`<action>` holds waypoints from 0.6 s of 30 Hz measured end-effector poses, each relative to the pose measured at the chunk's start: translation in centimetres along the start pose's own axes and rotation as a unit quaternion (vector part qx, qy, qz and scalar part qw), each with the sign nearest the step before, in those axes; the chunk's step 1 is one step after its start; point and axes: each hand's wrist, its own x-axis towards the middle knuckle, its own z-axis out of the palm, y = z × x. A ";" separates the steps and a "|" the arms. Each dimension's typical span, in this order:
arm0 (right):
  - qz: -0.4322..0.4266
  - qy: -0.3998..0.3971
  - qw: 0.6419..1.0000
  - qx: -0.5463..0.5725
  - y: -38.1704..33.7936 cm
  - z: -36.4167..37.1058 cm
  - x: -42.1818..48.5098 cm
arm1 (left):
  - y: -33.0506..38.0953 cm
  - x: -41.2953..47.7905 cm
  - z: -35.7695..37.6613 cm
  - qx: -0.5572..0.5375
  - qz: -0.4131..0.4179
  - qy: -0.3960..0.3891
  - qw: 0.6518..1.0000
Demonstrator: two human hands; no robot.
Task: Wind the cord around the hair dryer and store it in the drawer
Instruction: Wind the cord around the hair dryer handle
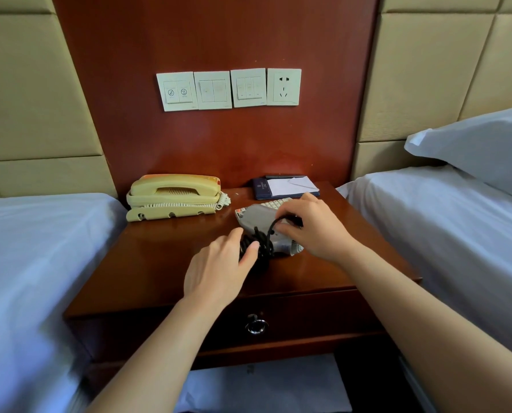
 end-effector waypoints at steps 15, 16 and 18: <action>0.084 0.006 0.982 -0.171 -3.1 -2.7 -0.1 | 1.3 -0.8 0.2 -0.015 -0.022 -0.032 0.999; 0.076 0.015 0.986 -0.149 -3.0 -2.4 -0.2 | 1.3 -0.9 0.2 -0.014 -0.022 -0.032 0.999; 0.079 0.032 0.994 -0.074 -3.1 -2.1 -0.2 | 1.5 -0.9 0.3 -0.019 -0.024 -0.034 0.999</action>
